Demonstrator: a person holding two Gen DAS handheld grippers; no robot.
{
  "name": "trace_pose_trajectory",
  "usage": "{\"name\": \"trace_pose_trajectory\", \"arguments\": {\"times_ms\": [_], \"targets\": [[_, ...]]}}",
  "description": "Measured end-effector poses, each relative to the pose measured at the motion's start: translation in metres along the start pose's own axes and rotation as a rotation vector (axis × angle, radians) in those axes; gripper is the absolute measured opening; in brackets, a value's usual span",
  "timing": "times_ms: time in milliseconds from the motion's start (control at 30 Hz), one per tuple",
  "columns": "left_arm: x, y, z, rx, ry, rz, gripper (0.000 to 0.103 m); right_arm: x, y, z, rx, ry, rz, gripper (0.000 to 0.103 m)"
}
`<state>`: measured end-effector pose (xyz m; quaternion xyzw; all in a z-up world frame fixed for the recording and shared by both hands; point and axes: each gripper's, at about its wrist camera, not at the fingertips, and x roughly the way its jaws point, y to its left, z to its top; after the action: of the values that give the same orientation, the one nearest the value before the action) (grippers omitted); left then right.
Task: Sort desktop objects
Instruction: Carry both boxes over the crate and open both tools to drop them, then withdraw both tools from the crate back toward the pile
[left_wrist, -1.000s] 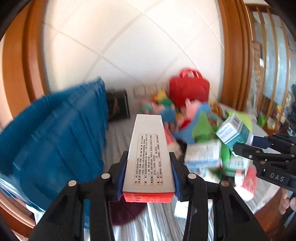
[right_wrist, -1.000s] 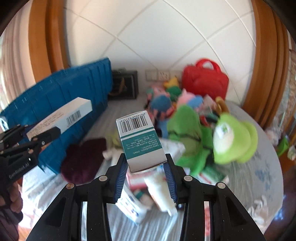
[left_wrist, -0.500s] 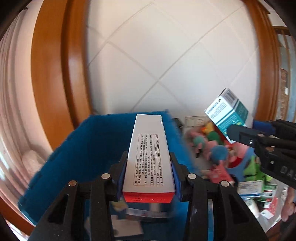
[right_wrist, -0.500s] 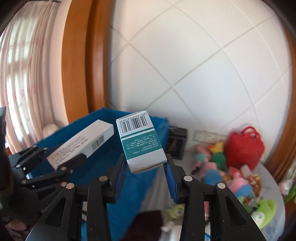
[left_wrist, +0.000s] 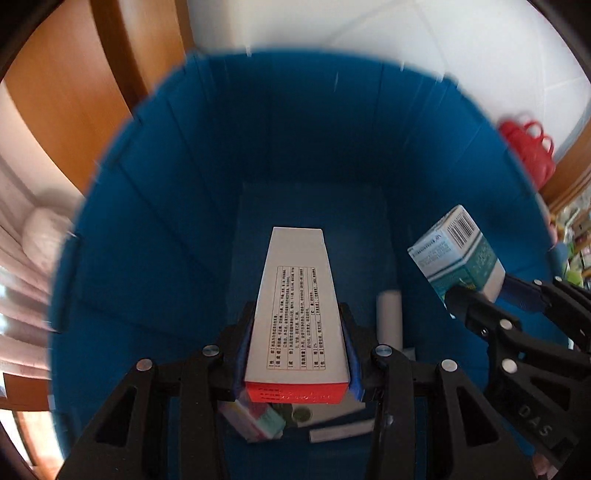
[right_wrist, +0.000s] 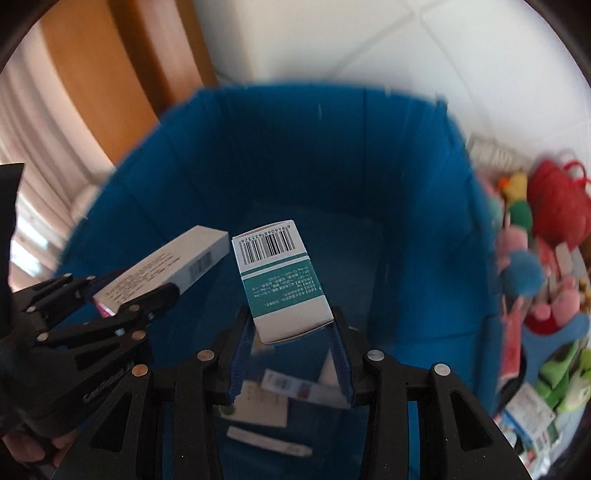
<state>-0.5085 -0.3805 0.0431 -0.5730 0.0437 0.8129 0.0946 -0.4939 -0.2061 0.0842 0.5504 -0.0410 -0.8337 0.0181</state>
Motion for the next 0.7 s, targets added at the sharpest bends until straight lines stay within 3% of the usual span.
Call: {"name": "trace_pose_trajectory", "arguments": {"times_ms": [167, 267, 333, 400, 533, 633, 700], "targets": [[0.04, 0.004, 0.0, 0.017, 0.122, 0.01, 0.041, 0.041, -0.001, -0.012, -0.032, 0.133, -0.079, 0.039], [0.048, 0.005, 0.0, 0.017, 0.155, -0.004, 0.041, 0.052, -0.003, -0.017, -0.042, 0.164, -0.102, 0.039], [0.05, 0.003, 0.0, 0.026, 0.163, -0.008, 0.046, 0.054, -0.004, -0.019, -0.044, 0.171, -0.102, 0.039], [0.048, 0.002, 0.0, 0.034, 0.157, -0.01, 0.061, 0.054, -0.004, -0.02, -0.048, 0.168, -0.109, 0.04], [0.036, -0.001, -0.008, 0.039, 0.126, -0.013, 0.068, 0.044, -0.004, -0.02, -0.056, 0.134, -0.131, 0.04], [0.029, 0.001, -0.013, 0.033, 0.109, 0.001, 0.068, 0.038, 0.002, -0.018, -0.063, 0.119, -0.153, 0.056], [0.021, 0.004, -0.014, 0.028, 0.099, 0.006, 0.068, 0.03, 0.005, -0.019, -0.073, 0.097, -0.182, 0.075]]}}
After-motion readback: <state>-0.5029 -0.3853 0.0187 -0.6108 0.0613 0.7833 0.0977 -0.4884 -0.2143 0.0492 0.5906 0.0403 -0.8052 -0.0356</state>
